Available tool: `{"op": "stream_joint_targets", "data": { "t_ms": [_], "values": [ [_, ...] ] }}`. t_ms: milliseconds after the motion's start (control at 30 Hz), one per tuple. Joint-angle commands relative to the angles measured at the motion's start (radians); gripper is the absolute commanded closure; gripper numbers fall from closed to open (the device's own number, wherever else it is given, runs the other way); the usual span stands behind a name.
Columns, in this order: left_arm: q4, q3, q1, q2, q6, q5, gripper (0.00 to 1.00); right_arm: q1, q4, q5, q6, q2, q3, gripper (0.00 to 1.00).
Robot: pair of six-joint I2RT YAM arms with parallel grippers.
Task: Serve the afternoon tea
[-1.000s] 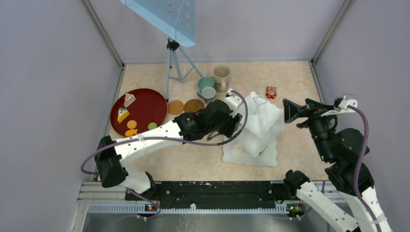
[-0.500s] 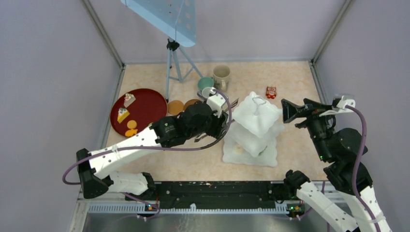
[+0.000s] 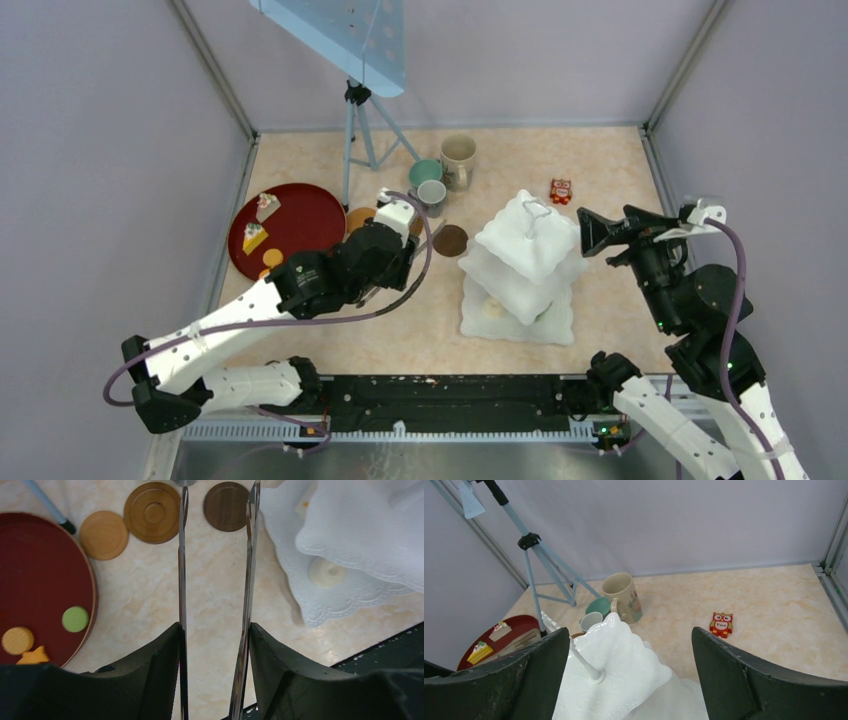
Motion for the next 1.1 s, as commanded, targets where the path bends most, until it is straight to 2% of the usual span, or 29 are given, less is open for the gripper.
{"op": "stream_joint_targets", "data": {
  "t_ms": [0,100,233,433,700,900,1067],
  "values": [
    [-0.117,0.054,0.05,-0.049,-0.05,-0.159,0.44,0.009,0.042,-0.02,-0.031,-0.021,-0.004,0.1],
    [-0.152,0.084,0.175,-0.057,-0.038,-0.168,0.45,0.009,0.034,-0.019,-0.044,-0.026,-0.005,0.1],
    [-0.136,0.091,0.439,-0.051,0.029,-0.109,0.48,0.009,0.039,-0.036,-0.043,-0.029,-0.019,0.1],
    [-0.099,0.102,0.712,0.026,0.107,-0.14,0.47,0.008,0.048,-0.097,-0.006,-0.022,-0.058,0.1],
    [-0.014,0.063,1.141,0.147,0.133,0.05,0.47,0.074,0.05,-0.075,-0.041,-0.023,-0.081,0.1],
    [-0.022,0.096,1.263,0.256,0.178,0.107,0.46,0.134,0.044,-0.019,-0.101,-0.034,-0.091,0.1],
    [-0.028,0.107,1.276,0.33,0.196,0.125,0.46,0.19,0.041,0.038,-0.142,-0.054,-0.1,0.09]
  ]
}}
